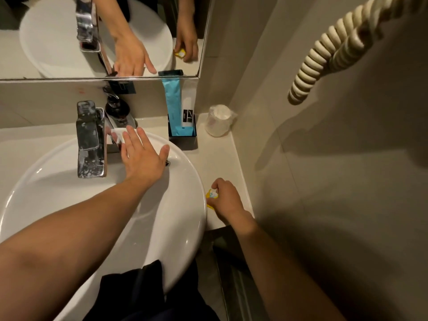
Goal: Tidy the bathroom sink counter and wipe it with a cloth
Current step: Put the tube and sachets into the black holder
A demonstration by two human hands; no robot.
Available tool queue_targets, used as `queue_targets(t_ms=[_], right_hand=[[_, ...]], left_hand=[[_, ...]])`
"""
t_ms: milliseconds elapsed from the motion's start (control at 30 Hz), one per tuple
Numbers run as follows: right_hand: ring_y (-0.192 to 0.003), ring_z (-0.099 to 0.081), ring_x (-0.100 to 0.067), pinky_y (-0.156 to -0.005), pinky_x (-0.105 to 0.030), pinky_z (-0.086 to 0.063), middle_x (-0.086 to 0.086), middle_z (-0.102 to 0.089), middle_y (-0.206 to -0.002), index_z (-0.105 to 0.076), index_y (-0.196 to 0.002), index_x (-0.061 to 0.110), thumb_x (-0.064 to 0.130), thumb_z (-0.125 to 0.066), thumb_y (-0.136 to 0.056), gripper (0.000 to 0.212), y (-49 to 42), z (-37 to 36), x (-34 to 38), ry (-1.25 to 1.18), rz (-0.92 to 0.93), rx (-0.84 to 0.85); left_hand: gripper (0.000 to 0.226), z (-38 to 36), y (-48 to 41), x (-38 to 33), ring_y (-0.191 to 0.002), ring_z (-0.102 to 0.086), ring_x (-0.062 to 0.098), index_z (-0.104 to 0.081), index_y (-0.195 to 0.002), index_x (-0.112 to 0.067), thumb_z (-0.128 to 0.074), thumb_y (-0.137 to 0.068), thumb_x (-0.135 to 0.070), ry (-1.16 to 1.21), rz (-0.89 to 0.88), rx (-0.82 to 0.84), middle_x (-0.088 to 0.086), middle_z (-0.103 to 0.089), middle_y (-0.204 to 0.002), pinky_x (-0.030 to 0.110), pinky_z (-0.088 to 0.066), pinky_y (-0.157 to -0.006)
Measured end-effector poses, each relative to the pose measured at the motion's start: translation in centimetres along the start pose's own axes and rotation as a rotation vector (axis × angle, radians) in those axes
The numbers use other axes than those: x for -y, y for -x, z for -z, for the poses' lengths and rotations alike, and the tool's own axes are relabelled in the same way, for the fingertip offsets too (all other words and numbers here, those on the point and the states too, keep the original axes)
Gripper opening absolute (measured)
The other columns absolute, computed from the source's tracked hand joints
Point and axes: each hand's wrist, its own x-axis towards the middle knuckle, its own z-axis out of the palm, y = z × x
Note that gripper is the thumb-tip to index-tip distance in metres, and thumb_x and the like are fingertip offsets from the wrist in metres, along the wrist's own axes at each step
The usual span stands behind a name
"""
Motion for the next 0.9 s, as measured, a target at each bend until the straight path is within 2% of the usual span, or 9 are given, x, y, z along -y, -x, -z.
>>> queue_targets(t_ms=[167, 267, 333, 533, 633, 700, 767, 833, 900], right_hand=[[-0.092, -0.056, -0.018, -0.078, -0.027, -0.045, -0.008, -0.063, -0.113, -0.061, -0.113, 0.014, 0.024, -0.075, -0.092, 0.027, -0.3, -0.2, -0.4, -0.015, -0.029, -0.027], [-0.088, -0.057, -0.02, -0.074, -0.028, -0.043, -0.007, -0.064, -0.1, -0.061, -0.098, 0.014, 0.022, -0.066, -0.097, 0.01, -0.5, 1.0, -0.3, -0.103, -0.039, -0.057], [-0.085, -0.057, -0.02, -0.067, -0.026, -0.042, -0.005, -0.062, -0.093, -0.058, -0.089, 0.016, 0.02, -0.063, -0.098, 0.011, -0.8, 2.5, 0.3, -0.191, -0.024, -0.107], [-0.074, -0.061, -0.02, -0.067, -0.031, -0.052, -0.01, -0.067, -0.084, -0.064, -0.084, 0.017, 0.014, -0.064, -0.095, 0.011, -2.4, 8.7, 7.3, -0.471, 0.165, -0.241], [-0.075, -0.066, -0.032, -0.071, -0.044, -0.059, -0.013, -0.069, -0.08, -0.063, -0.081, 0.014, 0.014, -0.064, -0.091, 0.01, -4.3, 10.7, 11.4, -0.491, 0.326, -0.31], [-0.078, -0.066, -0.031, -0.073, -0.049, -0.059, -0.009, -0.07, -0.081, -0.064, -0.081, 0.018, 0.019, -0.063, -0.09, 0.009, -5.8, 11.3, 13.5, -0.435, 0.373, -0.326], [-0.082, -0.066, -0.028, -0.071, -0.042, -0.058, -0.008, -0.07, -0.087, -0.063, -0.082, 0.021, 0.021, -0.063, -0.092, 0.01, -7.0, 11.2, 15.0, -0.368, 0.397, -0.318], [-0.083, -0.063, -0.024, -0.062, -0.016, -0.047, -0.009, -0.068, -0.093, -0.062, -0.085, 0.019, 0.018, -0.062, -0.096, 0.011, -8.1, 10.5, 15.5, -0.278, 0.414, -0.286], [-0.083, -0.055, -0.02, -0.057, -0.012, -0.037, -0.009, -0.065, -0.095, -0.059, -0.085, 0.017, 0.015, -0.06, -0.098, 0.013, -8.9, 9.5, 15.3, -0.171, 0.412, -0.256]], left_hand=[[0.092, -0.1, 0.0, 0.1, -0.157, 0.01, 0.032, 0.006, -0.161, -0.007, -0.025, -0.099, -0.068, -0.012, 0.0, -0.003, 0.017, 0.012, -0.17, 0.05, -0.002, -0.126], [0.092, -0.1, 0.1, 0.1, -0.157, 0.011, 0.032, 0.007, -0.161, -0.008, -0.024, -0.099, -0.068, -0.008, -0.001, 0.0, 0.017, 0.013, -0.17, 0.05, -0.002, -0.126], [0.092, 0.0, 0.2, 0.1, -0.157, 0.011, 0.031, 0.008, -0.161, -0.008, -0.024, -0.099, -0.068, -0.012, 0.001, 0.007, 0.017, 0.014, -0.17, 0.05, -0.001, -0.126], [0.093, 0.2, 0.4, -0.2, -0.157, 0.011, 0.032, 0.008, -0.161, -0.006, -0.027, -0.099, -0.067, -0.008, 0.004, 0.007, 0.017, 0.014, -0.169, 0.049, -0.001, -0.126], [0.092, 0.1, 0.5, -0.2, -0.157, 0.01, 0.033, 0.005, -0.161, -0.005, -0.029, -0.1, -0.065, 0.015, 0.001, -0.002, 0.019, 0.012, -0.17, 0.05, -0.002, -0.126], [0.092, 0.1, 0.5, -0.2, -0.157, 0.009, 0.033, 0.004, -0.161, -0.005, -0.03, -0.1, -0.064, 0.016, 0.005, -0.012, 0.019, 0.011, -0.17, 0.05, -0.002, -0.126], [0.092, 0.1, 0.4, -0.3, -0.157, 0.009, 0.033, 0.005, -0.161, -0.005, -0.031, -0.1, -0.064, 0.011, 0.007, -0.013, 0.019, 0.011, -0.17, 0.049, -0.002, -0.126], [0.092, 0.1, 0.4, -0.4, -0.157, 0.009, 0.033, 0.005, -0.161, -0.005, -0.031, -0.1, -0.064, 0.008, 0.007, -0.018, 0.019, 0.011, -0.17, 0.049, -0.002, -0.126], [0.093, 0.1, 0.3, -0.4, -0.157, 0.009, 0.033, 0.005, -0.161, -0.005, -0.03, -0.1, -0.065, 0.0, 0.007, -0.022, 0.019, 0.012, -0.17, 0.049, -0.003, -0.126]])
